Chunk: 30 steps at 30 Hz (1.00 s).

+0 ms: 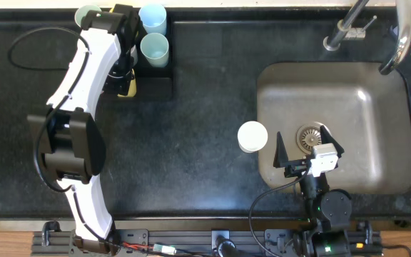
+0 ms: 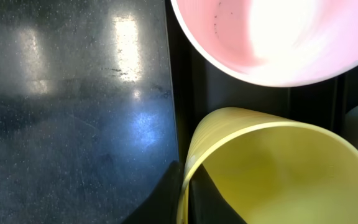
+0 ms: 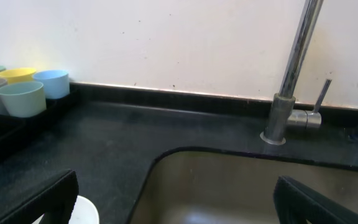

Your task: Store Cups

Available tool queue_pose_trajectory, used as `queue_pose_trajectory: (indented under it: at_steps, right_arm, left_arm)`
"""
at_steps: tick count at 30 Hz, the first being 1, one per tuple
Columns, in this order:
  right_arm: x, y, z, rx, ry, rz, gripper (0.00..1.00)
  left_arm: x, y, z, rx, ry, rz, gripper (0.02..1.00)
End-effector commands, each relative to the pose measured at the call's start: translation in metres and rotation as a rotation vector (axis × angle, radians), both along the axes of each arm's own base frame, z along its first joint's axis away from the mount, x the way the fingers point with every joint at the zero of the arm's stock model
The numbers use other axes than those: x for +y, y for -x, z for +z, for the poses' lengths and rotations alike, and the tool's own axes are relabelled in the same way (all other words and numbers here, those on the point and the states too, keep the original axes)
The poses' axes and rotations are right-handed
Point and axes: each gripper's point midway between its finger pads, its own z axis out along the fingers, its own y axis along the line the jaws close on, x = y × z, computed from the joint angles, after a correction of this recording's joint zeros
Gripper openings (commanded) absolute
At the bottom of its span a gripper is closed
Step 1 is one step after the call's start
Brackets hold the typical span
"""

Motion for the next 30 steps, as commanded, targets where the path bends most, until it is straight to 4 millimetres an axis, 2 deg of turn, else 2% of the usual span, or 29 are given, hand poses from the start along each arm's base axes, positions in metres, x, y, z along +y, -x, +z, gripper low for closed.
queue_pose_trajectory:
  at_steps: [1,3,5,10,11,14,18,19,20,21,23,24,26,27,30]
  right_arm:
    - [-0.001,0.000,-0.004,0.002,-0.007,-0.001,0.998]
    - [-0.001,0.000,-0.004,0.002,-0.007,-0.001,0.996]
    - [-0.001,0.000,-0.004,0.002,-0.007,-0.001,0.998]
    - [-0.001,0.000,-0.004,0.002,-0.007,-0.001,0.998]
    - [-0.001,0.000,-0.004,0.002,-0.007,-0.001,0.998]
    - [-0.001,0.000,-0.004,0.002,-0.007,-0.001,0.998]
    - [-0.001,0.000,-0.004,0.002,-0.007,-0.001,0.998]
    - [-0.001,0.000,-0.004,0.002,-0.007,-0.001,0.996]
    - [-0.001,0.000,-0.004,0.002,-0.007,-0.001,0.998]
    - [-0.001,0.000,-0.004,0.002,-0.007,-0.001,0.996]
    - [-0.001,0.000,-0.004,0.002,-0.007,-0.001,0.998]
    - [-0.001,0.000,-0.004,0.002,-0.007,-0.001,0.998]
    - [-0.001,0.000,-0.004,0.002,-0.007,-0.001,0.998]
    - [-0.001,0.000,-0.004,0.002,-0.007,-0.001,0.998]
    - [-0.001,0.000,-0.004,0.002,-0.007,-0.001,0.998]
  left_arm:
    - [0.002,0.000,-0.002,-0.002,-0.005,0.027,0.222]
    - [0.002,0.000,-0.001,-0.004,-0.003,0.026,0.279]
    - [0.000,0.000,0.002,-0.011,-0.001,0.008,0.391]
    - [-0.004,-0.002,0.034,-0.096,-0.014,-0.030,0.507]
    - [-0.005,-0.001,0.056,-0.159,-0.032,-0.045,0.553]
    - [-0.005,-0.001,0.097,-0.282,-0.064,-0.082,0.652]
    - [-0.006,-0.018,0.168,-0.515,-0.153,-0.290,0.752]
    - [-0.007,-0.027,0.196,-0.598,-0.197,-0.386,0.783]
    - [-0.016,-0.042,0.238,-0.723,-0.275,-0.582,0.840]
    - [-0.027,-0.052,0.266,-0.800,-0.334,-0.752,0.853]
    - [-0.048,-0.060,0.312,-0.943,-0.441,-1.015,0.910]
    - [-0.054,-0.057,0.329,-1.005,-0.487,-1.081,0.934]
    - [-0.058,-0.047,0.350,-1.090,-0.566,-1.152,1.000]
    - [-0.059,-0.040,0.356,-1.125,-0.594,-1.173,1.000]
    - [-0.051,-0.015,0.359,-1.205,-0.652,-1.175,1.000]
